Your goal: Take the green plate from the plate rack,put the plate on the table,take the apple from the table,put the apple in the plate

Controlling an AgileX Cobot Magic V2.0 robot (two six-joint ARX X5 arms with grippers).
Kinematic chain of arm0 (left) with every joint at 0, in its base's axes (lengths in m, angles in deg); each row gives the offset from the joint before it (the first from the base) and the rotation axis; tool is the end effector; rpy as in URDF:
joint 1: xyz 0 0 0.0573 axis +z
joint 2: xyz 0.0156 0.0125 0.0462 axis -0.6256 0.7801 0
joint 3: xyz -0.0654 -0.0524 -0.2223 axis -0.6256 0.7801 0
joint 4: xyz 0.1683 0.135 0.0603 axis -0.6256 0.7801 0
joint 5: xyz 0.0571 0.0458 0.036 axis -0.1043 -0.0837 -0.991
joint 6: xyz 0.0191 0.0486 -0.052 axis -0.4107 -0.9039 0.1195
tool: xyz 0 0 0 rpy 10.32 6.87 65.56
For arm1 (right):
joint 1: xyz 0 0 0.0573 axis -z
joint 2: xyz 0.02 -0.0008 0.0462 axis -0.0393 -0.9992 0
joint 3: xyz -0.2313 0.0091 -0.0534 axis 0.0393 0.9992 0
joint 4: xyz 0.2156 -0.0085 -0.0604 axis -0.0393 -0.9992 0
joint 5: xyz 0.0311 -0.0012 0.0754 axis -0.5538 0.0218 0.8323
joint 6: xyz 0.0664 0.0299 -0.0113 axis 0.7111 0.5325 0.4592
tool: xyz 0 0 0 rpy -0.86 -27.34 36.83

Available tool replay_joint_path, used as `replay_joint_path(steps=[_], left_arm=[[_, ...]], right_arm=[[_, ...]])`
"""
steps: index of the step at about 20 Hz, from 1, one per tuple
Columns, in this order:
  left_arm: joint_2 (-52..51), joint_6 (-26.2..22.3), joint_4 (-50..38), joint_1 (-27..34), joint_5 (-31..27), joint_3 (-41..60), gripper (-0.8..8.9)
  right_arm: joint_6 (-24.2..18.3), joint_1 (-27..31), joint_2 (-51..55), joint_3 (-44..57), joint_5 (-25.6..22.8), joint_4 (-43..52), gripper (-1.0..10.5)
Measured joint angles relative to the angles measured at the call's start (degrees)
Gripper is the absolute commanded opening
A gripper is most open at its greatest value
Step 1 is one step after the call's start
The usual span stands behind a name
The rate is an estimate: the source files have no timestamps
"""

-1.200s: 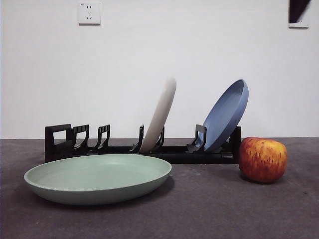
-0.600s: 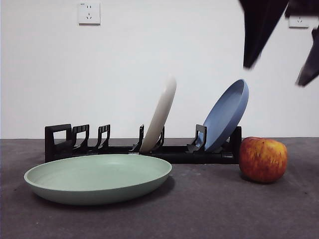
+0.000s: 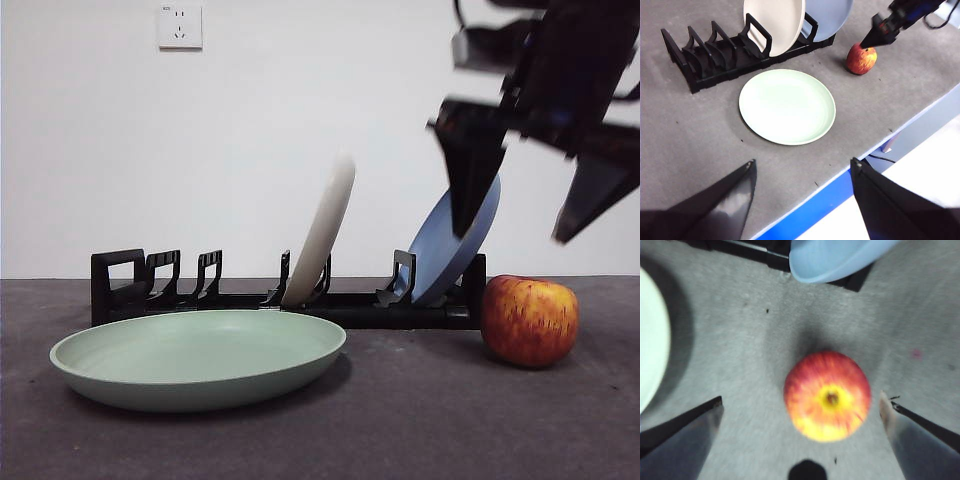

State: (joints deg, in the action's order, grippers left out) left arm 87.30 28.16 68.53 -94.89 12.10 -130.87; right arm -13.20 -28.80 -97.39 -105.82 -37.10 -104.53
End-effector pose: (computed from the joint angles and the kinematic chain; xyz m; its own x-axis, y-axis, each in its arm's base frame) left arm 0.0194 -0.0027 0.3023 0.6622 -0.5374 -0.5222 0.5305 0.8284 -0.1799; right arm 0.2493 0.1212 0.2005 0.4371 0.1591 -0.8852 -0.3334 0.9428 0.0048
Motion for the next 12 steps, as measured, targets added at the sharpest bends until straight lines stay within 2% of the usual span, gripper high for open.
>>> replay_joint_path(steps=[8,9,12], left_arm=[[0.02,1.99,0.00,-0.07,0.00,0.22,3.13],[0.02,2.36,0.00,-0.07,-0.04,0.22,3.13],[0.02,3.02,0.00,-0.07,-0.37,0.22,3.13]], right_arm=[[-0.39,2.73,-9.81,0.00,-0.72,2.71,5.9],[-0.57,3.45,-9.94,0.00,-0.57,2.19,5.8],[-1.53,4.61,-9.92,0.00,-0.17,1.38,4.2]])
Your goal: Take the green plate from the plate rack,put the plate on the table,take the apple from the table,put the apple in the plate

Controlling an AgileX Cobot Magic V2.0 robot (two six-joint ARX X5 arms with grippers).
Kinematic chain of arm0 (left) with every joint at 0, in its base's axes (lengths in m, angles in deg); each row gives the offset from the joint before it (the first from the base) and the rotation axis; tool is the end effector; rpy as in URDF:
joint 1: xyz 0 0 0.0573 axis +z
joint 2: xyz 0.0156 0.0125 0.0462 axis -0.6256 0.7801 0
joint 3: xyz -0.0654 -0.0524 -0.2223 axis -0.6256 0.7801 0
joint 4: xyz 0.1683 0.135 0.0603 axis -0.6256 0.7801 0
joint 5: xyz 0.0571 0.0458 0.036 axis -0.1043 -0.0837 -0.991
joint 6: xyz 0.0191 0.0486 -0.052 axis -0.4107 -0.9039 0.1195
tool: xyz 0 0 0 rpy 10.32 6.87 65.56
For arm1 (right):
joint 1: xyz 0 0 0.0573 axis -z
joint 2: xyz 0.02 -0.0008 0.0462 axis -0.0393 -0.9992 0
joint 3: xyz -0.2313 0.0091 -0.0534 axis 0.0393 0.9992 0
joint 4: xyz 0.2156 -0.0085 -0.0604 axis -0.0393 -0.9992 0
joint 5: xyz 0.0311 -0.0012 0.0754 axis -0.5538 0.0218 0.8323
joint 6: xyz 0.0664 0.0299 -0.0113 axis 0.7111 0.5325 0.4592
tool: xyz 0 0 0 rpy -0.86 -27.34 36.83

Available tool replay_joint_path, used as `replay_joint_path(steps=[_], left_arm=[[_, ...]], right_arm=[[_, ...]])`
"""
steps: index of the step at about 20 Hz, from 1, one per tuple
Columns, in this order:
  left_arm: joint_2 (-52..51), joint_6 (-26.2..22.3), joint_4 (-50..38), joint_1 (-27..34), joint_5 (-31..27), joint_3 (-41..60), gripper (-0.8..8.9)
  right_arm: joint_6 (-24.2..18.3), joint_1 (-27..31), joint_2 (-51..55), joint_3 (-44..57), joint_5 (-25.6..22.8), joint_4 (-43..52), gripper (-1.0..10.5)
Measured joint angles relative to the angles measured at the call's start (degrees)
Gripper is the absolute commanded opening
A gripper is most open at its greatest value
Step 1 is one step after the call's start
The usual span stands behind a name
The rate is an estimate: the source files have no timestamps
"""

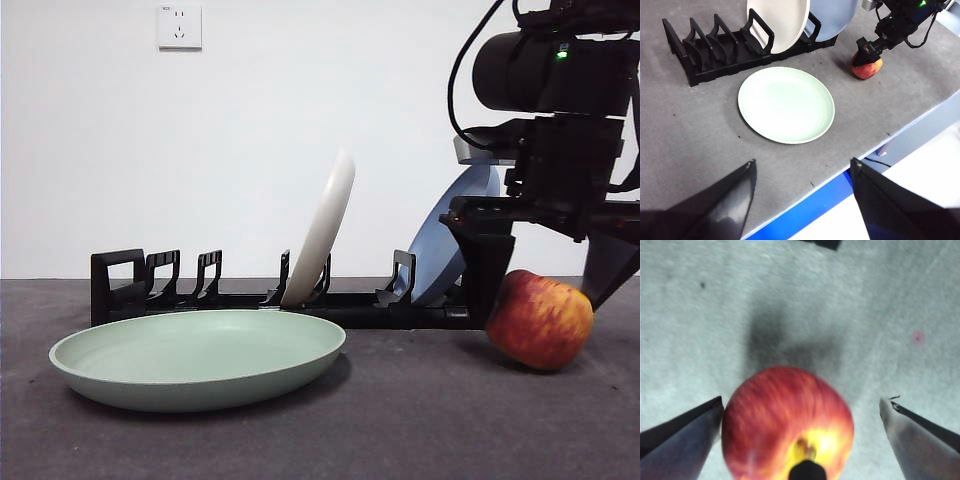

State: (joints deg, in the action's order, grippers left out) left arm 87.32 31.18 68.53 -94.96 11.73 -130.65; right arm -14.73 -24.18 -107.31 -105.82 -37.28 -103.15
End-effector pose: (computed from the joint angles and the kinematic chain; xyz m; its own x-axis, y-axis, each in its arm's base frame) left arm 0.0199 -0.0029 0.3015 0.6647 -0.5318 -0.5247 0.4985 0.8389 -0.2187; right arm 0.2729 0.1064 0.1557 0.3229 0.0694 -0.9439 -0.2802 0.9596 -0.0253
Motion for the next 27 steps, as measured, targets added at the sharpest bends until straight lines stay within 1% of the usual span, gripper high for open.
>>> replay_joint_path(steps=[2,5,6,9,11,13,16,18,19,20,23,24,27], left_arm=[[0.00,0.42,0.00,0.00,-0.15,0.00,3.13],[0.00,0.55,0.00,0.00,-1.51,0.00,3.13],[0.00,0.76,0.00,0.00,-1.62,0.00,3.13],[0.00,0.85,0.00,0.00,-1.66,0.00,3.13],[0.00,0.85,0.00,0.00,-1.66,0.00,3.13],[0.00,0.92,0.00,0.00,-2.51,0.00,3.13],[0.00,1.27,0.00,0.00,-3.04,0.00,3.13],[0.11,1.29,0.00,0.00,-3.10,0.00,3.13],[0.33,1.29,0.00,0.00,-3.15,0.00,3.13],[0.66,1.29,0.00,0.00,-3.15,0.00,3.13],[1.60,1.38,0.00,-0.02,-3.17,0.00,3.13],[1.81,1.46,0.00,-0.04,-3.17,0.00,3.13],[2.67,1.51,0.00,-0.04,-3.17,0.00,3.13]], right_arm=[[-0.66,0.57,0.00,0.00,0.13,-1.36,3.0],[-1.68,0.63,0.00,-0.02,0.13,-1.90,0.1],[-1.88,0.63,0.02,-0.02,0.15,-1.90,-0.2],[-1.92,0.63,0.07,-0.13,0.15,-2.45,-0.2],[-1.92,0.63,0.37,-0.66,1.18,-5.90,-0.2],[-1.92,0.63,1.51,-2.40,4.81,-9.77,-0.2],[-1.92,-0.02,6.23,-8.74,12.37,-11.67,-0.2],[-1.88,-1.81,9.51,-13.88,17.46,-12.35,-0.2],[-1.88,-3.08,10.25,-16.41,19.17,-12.87,-0.2],[-1.86,-5.09,10.51,-19.56,19.80,-13.05,-0.2],[-1.86,-12.09,9.84,-27.47,19.58,-12.04,-0.2],[-1.84,-14.93,9.09,-29.90,18.40,-11.23,-0.2],[-1.84,-23.23,4.50,-35.95,11.85,-10.86,-0.2]])
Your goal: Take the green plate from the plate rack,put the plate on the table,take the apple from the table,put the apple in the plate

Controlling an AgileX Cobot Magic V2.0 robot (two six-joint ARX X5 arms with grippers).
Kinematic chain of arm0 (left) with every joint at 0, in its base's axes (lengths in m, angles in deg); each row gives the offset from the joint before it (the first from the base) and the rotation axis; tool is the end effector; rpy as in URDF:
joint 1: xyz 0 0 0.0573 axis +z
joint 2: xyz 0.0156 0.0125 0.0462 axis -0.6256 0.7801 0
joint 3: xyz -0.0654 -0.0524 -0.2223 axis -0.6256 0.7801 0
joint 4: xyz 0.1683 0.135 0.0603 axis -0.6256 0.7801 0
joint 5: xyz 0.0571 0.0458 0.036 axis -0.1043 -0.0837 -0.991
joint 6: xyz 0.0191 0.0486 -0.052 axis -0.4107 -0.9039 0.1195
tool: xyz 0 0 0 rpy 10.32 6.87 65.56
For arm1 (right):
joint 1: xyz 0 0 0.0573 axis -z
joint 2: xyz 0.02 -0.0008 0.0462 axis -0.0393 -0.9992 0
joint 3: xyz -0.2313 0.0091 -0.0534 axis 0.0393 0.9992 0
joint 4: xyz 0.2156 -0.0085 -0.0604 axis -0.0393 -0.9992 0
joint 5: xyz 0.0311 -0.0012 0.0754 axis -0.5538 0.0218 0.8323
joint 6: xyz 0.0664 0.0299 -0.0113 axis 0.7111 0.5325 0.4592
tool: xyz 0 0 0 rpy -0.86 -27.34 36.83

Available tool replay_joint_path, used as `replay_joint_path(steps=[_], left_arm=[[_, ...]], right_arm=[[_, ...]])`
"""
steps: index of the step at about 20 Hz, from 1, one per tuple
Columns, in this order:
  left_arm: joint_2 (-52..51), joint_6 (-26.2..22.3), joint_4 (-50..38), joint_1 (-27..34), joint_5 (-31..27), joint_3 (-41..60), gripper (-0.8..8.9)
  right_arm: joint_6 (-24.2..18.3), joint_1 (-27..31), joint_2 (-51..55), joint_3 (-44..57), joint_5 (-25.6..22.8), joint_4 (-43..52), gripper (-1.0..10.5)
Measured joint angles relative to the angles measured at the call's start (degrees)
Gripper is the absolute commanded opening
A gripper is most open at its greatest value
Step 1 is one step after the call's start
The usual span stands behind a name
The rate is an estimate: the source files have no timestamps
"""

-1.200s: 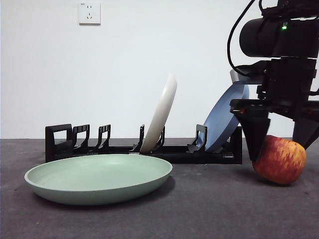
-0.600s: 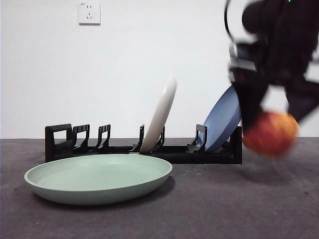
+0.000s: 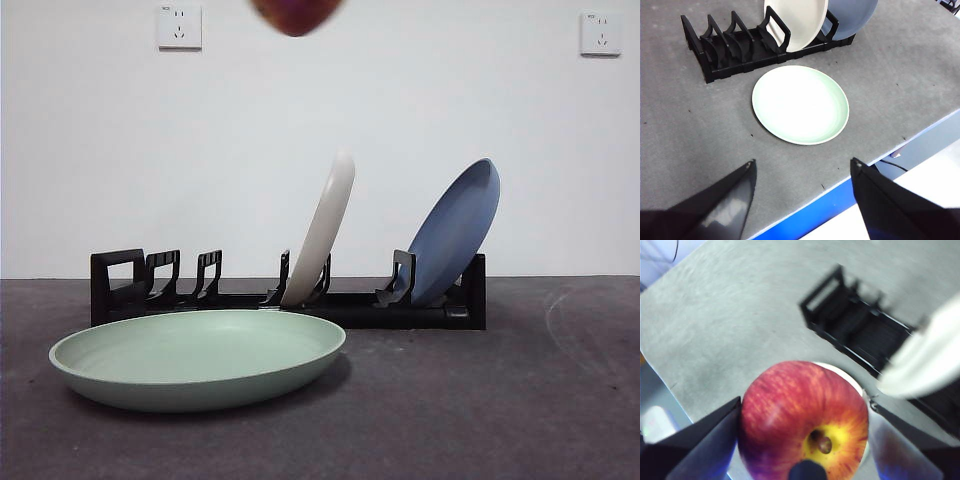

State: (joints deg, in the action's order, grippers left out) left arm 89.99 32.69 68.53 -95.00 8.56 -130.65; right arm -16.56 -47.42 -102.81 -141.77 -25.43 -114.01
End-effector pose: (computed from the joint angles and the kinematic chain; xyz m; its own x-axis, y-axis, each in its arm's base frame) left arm 0.0272 -0.0083 0.3021 0.6873 -0.4711 -0.5528 0.4450 0.8747 -0.1922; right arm 0.2186 0.2322 0.3471 0.4166 0.6318 -0.6536 -0.7548 0.6412 0.1387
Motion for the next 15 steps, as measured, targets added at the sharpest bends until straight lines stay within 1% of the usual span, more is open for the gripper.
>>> replay_joint_path(steps=[2,4,6,12,15], left_arm=[[0.13,0.02,0.00,0.00,0.00,0.00,3.13],[0.13,0.02,0.00,0.00,0.00,0.00,3.13],[0.13,0.02,0.00,0.00,0.00,0.00,3.13],[0.13,0.02,0.00,0.00,0.00,0.00,3.13],[0.13,0.04,0.00,0.00,0.00,0.00,3.13]], right_arm=[[0.00,-3.48,-4.04,-1.81,-1.29,0.00,-0.2],[0.00,-5.68,-8.57,-2.23,-1.81,0.31,-0.2],[-0.02,-6.80,-12.26,-2.23,-4.48,0.52,-0.2],[-0.04,-6.88,-20.20,-2.25,-10.40,0.63,-0.2],[-0.04,-6.91,-22.91,-2.25,-11.19,0.68,-0.2]])
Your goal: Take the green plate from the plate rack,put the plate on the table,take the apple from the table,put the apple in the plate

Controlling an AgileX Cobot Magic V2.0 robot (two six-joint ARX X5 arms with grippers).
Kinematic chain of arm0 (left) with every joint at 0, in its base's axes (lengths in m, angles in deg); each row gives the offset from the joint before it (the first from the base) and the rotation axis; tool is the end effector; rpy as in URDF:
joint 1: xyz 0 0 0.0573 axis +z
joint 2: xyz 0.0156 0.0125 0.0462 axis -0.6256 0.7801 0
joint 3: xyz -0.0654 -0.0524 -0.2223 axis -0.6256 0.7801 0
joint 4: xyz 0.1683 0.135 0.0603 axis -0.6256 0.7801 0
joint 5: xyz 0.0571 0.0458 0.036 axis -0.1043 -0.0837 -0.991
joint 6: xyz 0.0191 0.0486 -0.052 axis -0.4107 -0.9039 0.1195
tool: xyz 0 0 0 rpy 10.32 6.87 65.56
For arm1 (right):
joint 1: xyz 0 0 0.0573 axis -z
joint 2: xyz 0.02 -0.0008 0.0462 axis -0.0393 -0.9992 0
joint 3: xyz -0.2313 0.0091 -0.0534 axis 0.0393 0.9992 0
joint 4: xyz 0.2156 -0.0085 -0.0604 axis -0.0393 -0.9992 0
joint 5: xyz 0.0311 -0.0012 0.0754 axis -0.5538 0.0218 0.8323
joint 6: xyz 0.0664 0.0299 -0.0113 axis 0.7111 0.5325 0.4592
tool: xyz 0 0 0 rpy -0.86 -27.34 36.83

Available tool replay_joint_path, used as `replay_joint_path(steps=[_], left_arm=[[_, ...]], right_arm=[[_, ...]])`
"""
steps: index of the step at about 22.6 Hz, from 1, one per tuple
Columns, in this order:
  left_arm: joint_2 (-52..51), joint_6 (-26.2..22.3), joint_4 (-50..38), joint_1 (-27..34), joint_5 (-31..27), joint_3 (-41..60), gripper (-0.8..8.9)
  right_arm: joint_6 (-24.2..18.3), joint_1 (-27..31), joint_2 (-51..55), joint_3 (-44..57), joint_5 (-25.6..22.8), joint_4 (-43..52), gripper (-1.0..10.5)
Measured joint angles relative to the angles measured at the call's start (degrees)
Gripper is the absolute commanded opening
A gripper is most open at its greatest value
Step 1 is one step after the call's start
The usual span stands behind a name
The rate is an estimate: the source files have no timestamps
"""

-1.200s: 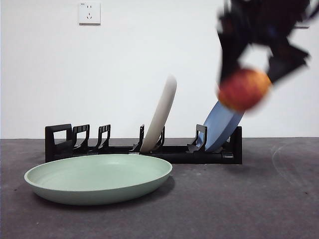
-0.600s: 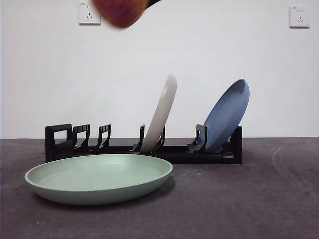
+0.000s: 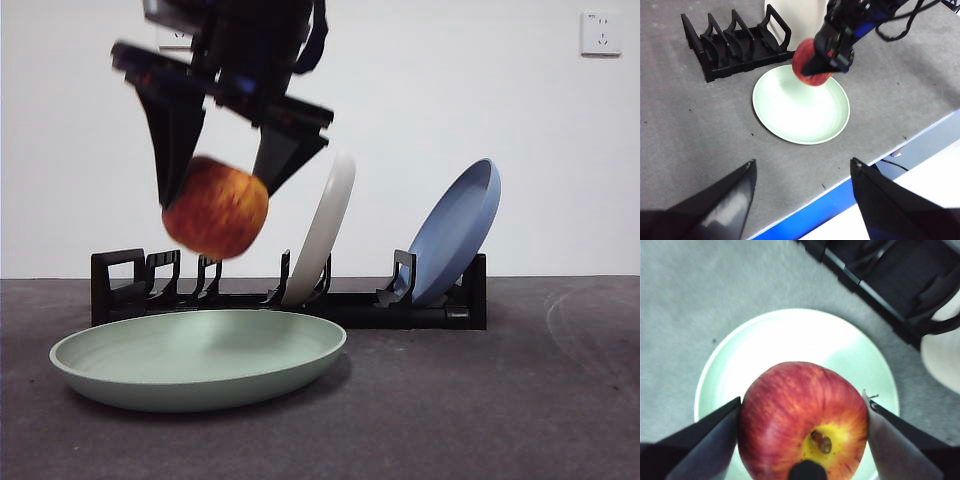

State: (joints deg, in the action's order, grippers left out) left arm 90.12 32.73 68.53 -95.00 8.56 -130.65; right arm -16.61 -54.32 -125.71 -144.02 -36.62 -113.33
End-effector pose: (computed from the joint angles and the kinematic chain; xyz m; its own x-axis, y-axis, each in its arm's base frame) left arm 0.0275 -0.0087 0.3021 0.6866 -0.4701 -0.5546 0.4443 0.8751 -0.1917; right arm 0.2453 0.3106 0.2228 0.3296 0.3503 -0.8767 -0.7457 0.6662 -0.0142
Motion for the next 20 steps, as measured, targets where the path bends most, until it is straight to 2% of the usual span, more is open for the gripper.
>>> replay_joint_path(steps=[14,18,20], left_arm=[[0.02,0.17,0.00,0.00,0.04,0.00,3.13],[0.02,0.17,0.00,0.00,0.04,0.00,3.13],[0.02,0.17,0.00,0.00,0.04,0.00,3.13]], right_arm=[[0.00,0.02,-7.76,-0.04,-0.02,-1.31,-0.2],[0.00,0.04,-7.76,-0.04,1.25,-1.46,0.3],[0.00,0.07,-7.76,-0.04,2.73,-1.46,1.0]])
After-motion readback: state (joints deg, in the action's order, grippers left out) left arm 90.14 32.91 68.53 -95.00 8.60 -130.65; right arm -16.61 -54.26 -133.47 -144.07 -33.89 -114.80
